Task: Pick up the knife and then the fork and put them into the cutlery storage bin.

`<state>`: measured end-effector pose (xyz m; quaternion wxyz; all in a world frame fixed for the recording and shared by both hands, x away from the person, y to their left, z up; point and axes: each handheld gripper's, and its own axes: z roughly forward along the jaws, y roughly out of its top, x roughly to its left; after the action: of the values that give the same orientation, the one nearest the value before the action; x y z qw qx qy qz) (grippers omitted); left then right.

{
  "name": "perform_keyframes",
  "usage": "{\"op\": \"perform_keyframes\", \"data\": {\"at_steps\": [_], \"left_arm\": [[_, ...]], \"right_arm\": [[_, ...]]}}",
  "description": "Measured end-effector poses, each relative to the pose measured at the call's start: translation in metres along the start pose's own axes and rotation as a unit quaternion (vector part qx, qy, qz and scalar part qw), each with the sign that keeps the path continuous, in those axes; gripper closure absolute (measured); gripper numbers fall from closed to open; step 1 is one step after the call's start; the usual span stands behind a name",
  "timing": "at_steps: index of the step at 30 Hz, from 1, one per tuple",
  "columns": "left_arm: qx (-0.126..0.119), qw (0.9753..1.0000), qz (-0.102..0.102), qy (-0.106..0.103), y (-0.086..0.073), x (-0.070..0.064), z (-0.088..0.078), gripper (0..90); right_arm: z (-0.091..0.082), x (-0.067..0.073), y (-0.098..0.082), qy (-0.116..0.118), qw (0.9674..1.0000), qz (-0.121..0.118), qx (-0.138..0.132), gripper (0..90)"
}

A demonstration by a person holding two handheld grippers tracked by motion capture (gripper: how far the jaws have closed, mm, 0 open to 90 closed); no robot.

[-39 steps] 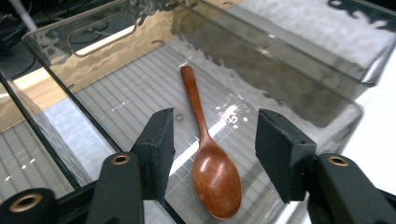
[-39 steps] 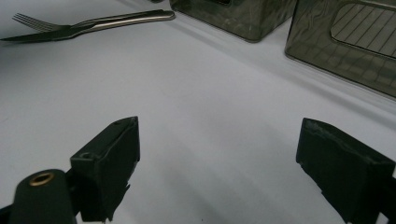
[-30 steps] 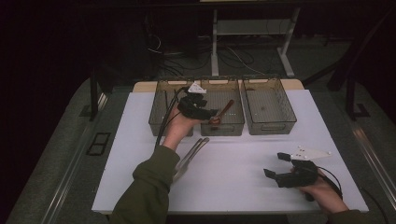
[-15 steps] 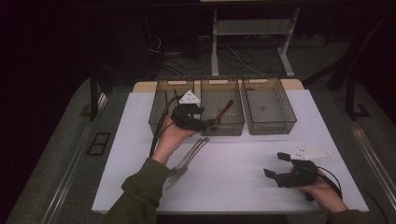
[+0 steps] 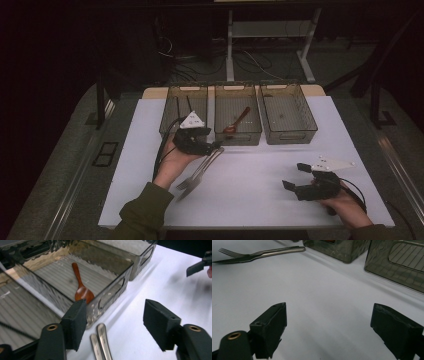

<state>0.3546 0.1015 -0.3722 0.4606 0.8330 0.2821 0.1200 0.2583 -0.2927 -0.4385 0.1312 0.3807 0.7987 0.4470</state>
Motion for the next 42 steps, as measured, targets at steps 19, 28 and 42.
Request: {"op": "perform_keyframes", "data": {"at_steps": [19,28,42], "left_arm": [[0.065,0.9979,-0.007,0.002,-0.056,-0.001,-0.011,88.4],[0.084,0.9963,-0.014,0.002,-0.059,0.007,0.011,88.6],[0.112,0.9935,-0.003,0.017,-0.06,0.006,0.035,88.7]], "right_arm": [[0.001,0.0,0.0,0.0,1.0,-0.003,0.0,12.8],[0.0,0.0,-0.001,-0.002,1.0,0.0,0.002,12.9],[0.0,0.0,-0.001,-0.002,1.0,-0.001,0.003,12.9]]}}
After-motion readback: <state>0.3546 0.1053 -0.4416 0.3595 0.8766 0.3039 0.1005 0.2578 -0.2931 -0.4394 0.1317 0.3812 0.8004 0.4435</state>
